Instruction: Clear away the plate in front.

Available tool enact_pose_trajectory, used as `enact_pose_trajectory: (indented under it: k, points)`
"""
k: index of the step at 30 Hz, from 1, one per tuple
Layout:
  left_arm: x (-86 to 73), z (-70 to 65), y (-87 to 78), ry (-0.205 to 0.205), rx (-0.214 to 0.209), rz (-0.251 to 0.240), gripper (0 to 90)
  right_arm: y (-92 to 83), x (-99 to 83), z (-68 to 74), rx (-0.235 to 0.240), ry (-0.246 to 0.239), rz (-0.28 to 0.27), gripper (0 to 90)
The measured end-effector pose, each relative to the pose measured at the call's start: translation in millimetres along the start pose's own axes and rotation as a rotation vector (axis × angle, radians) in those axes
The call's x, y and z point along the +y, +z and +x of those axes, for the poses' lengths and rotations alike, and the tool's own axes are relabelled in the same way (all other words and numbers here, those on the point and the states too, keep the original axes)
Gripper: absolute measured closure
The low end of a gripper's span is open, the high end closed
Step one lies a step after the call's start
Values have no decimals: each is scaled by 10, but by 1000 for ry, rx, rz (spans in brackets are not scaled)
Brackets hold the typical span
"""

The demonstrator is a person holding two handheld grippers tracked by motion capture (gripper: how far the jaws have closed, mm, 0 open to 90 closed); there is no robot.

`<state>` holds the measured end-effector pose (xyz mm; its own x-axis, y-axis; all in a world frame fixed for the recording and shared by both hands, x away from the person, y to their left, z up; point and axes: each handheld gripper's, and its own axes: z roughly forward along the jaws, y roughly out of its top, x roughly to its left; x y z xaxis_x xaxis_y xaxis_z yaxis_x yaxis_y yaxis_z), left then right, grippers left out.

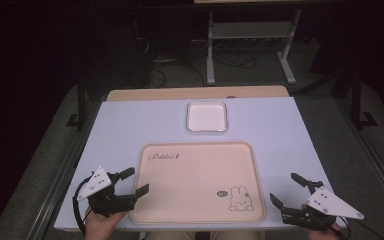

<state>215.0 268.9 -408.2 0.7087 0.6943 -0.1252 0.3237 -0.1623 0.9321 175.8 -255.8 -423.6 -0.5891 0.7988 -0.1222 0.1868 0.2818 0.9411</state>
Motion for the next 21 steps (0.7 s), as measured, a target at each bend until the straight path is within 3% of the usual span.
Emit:
enact_pose_trajectory:
  k: [16, 21]
  points:
    - [-22, 31, 70, 9, 2, 36, 219, -5, -2, 7, 3, -2, 3, 129]
    - [-37, 76, 136, -10, -8, 60, 219, -5, -5, 3, 1, -3, 3, 129]
